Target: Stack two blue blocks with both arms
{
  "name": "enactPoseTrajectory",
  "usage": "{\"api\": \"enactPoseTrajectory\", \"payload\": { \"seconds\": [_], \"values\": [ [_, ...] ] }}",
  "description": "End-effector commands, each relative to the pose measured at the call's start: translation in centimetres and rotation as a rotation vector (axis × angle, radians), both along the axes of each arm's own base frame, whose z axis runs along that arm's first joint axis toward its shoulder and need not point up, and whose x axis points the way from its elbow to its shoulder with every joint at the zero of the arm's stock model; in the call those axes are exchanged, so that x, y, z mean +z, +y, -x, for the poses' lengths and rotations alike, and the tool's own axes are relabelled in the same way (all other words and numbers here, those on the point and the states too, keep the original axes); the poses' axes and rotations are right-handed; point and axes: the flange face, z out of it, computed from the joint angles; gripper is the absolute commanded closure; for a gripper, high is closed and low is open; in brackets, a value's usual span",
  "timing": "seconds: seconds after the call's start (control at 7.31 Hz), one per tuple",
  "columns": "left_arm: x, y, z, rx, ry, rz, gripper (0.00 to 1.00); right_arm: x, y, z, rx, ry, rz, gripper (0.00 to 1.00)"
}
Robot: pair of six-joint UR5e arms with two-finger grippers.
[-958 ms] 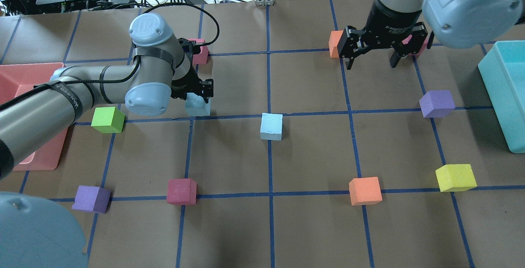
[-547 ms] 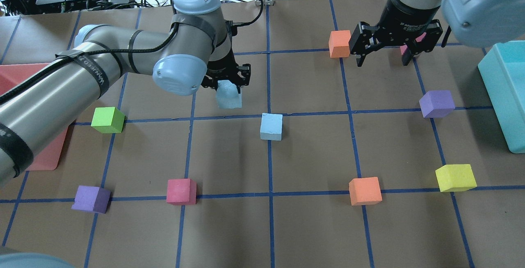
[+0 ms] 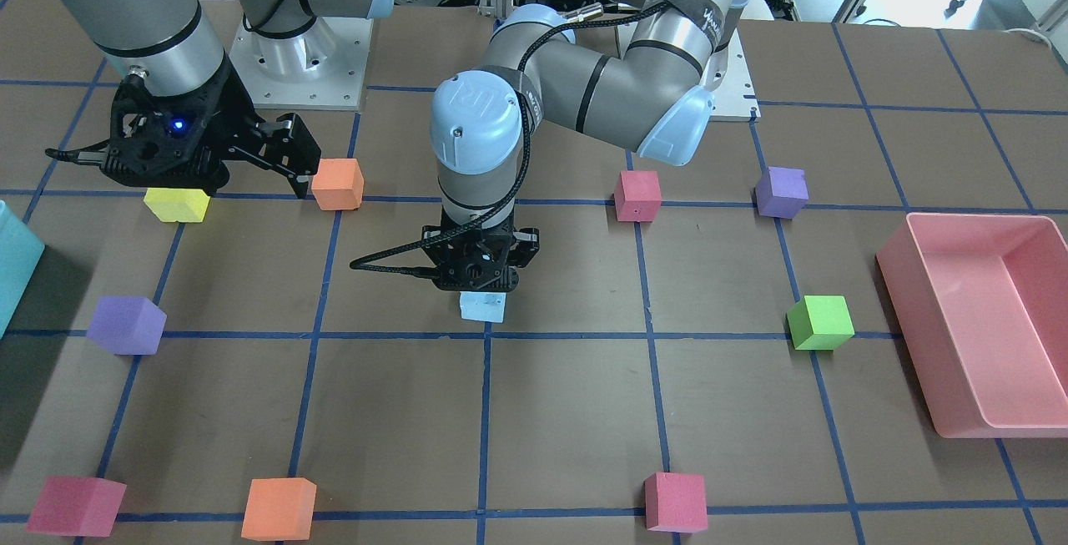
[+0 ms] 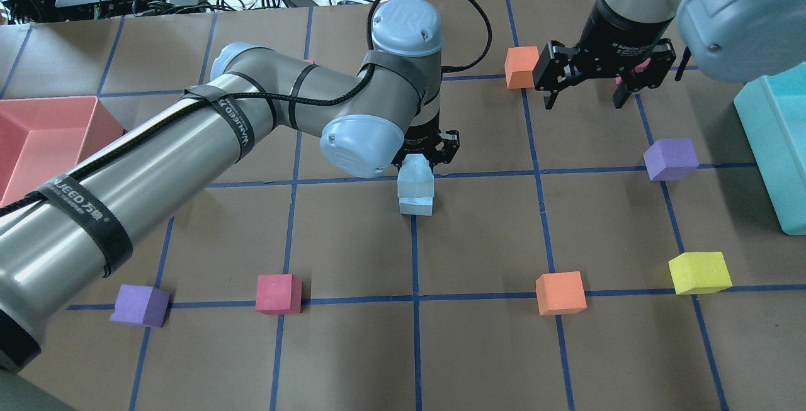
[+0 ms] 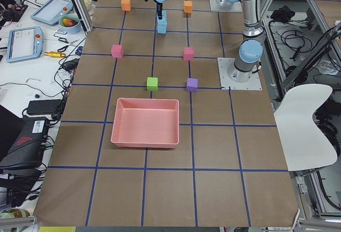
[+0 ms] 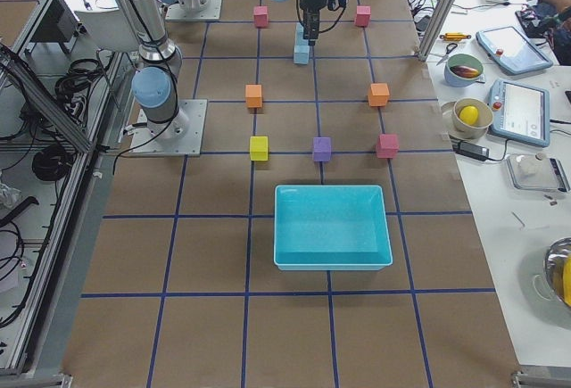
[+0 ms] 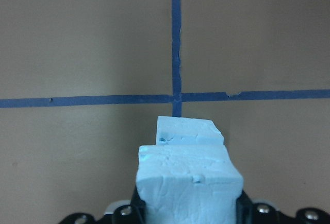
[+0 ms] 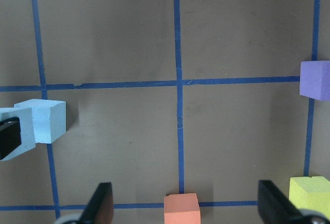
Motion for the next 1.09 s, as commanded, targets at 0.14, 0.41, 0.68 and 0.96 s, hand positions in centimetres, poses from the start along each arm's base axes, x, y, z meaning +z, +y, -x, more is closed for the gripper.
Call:
{"api": "enactPoseTrajectory", "payload": {
  "seconds": [0.14,0.41,0.68,0.96],
  "values": [
    [-1.5,0.1,0.3,-0.018,-0.004,-0.006,1.00,-0.3,0.0,0.3,0.005,0.010,-0.004,0.00],
    [-2.6,-0.9,0.7,-0.017,0.008,0.038,1.00,-0.2,0.2,0.3,0.002,0.011,-0.002,0.00],
    [-2.6,-0.9,0.7,-0.019,0.009,0.043,1.00,0.0,0.3,0.3,-0.005,0.011,0.001,0.00],
    [-3.3,-0.5,0.5,-0.019,0.000,0.024,0.36,-0.5,1.1,0.3,-0.006,0.010,-0.001,0.00]
  ]
}}
